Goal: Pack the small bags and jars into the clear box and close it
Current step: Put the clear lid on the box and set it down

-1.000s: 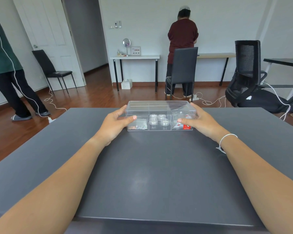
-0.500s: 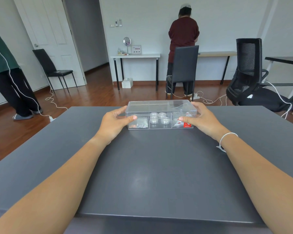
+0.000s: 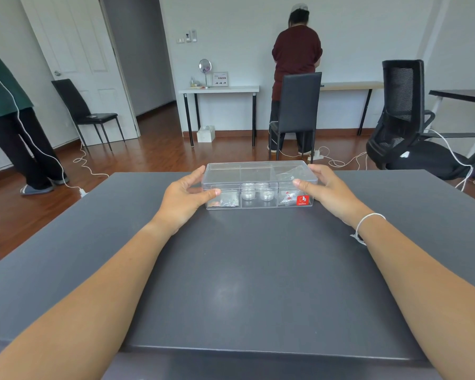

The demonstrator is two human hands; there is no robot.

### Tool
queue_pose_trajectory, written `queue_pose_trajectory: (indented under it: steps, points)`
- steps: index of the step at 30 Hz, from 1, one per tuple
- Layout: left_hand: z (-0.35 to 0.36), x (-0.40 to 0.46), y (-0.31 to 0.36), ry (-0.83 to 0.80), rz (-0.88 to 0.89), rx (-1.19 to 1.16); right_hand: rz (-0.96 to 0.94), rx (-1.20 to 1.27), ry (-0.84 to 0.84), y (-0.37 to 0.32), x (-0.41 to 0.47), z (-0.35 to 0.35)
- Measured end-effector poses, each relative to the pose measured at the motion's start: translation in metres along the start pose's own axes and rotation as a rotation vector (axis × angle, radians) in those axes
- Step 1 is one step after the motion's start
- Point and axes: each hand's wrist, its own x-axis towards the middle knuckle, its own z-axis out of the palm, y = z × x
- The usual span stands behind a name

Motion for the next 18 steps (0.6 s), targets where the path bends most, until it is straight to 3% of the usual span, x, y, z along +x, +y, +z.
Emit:
queue_pose_trajectory:
  steps: [18]
  points:
    - [-0.0016,0.0038,-0.0030,-0.027,-0.028,0.048,-0.007,-0.043,-0.024,-0.0040,0.0007,0.0037]
